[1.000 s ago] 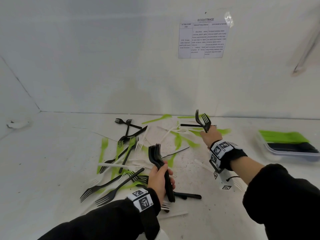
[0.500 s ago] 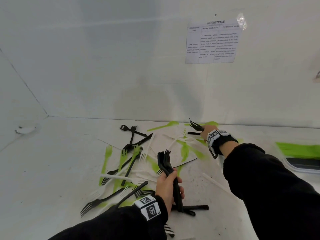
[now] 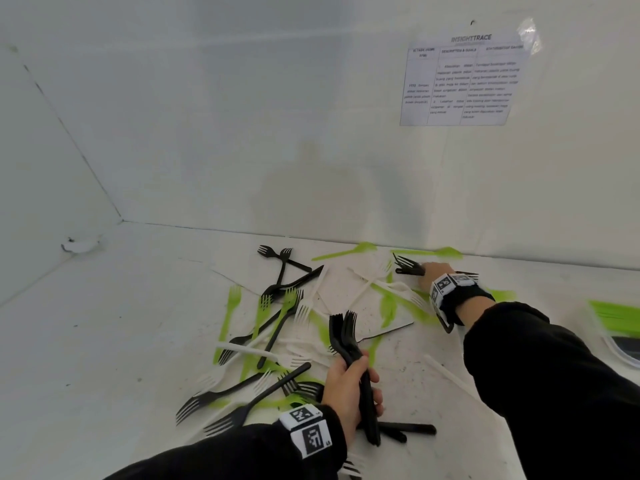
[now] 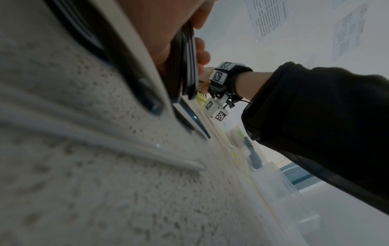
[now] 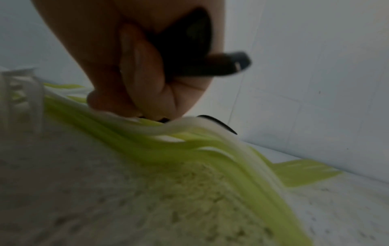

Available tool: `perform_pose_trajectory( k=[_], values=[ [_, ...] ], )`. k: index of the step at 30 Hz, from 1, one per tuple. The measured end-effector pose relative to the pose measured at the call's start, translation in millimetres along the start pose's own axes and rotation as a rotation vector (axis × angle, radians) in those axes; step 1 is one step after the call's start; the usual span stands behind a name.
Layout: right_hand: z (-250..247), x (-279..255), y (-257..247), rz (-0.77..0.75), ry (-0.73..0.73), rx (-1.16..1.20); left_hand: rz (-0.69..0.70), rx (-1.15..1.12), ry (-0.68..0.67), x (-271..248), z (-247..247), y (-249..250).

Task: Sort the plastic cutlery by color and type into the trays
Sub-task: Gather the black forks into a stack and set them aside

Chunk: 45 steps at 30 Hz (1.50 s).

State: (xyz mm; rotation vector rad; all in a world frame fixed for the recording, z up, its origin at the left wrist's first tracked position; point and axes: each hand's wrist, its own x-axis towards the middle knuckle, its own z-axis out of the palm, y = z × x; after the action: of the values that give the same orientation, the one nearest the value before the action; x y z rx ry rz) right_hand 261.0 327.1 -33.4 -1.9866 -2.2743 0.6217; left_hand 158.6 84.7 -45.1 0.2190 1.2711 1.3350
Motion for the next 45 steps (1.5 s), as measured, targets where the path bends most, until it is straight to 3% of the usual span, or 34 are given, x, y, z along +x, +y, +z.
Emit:
perform_pose_trajectory(
  k=[11,15,23,30,34,39,45],
  values=[
    [-8,-22,1,0.082,0.057,-0.004,0.004,0.028,-0.009,4,1,-4],
    [-9,-39,2,0.077,0.115,-0.014,0.002,0.033,-0.003,5,2,-4],
    [-7,-54,11,0.045,0.095,-0.145,0.023,0.024,0.016,5,1,0],
    [-17,-56,4,0.115,0.222,0.256,0.118,0.045,0.047,8,-3,10],
    [-24,-55,1,0.093,0.203,0.373,0.139,0.036,0.06,9,-7,15],
    [-29,-60,-7,0.046,0.344,0.535,0.161,0.038,0.053,1,-17,17],
    [-19,-83,-49,-0.053,0.276,0.696,0.19,0.014,0.067,-4,-33,25]
  ],
)
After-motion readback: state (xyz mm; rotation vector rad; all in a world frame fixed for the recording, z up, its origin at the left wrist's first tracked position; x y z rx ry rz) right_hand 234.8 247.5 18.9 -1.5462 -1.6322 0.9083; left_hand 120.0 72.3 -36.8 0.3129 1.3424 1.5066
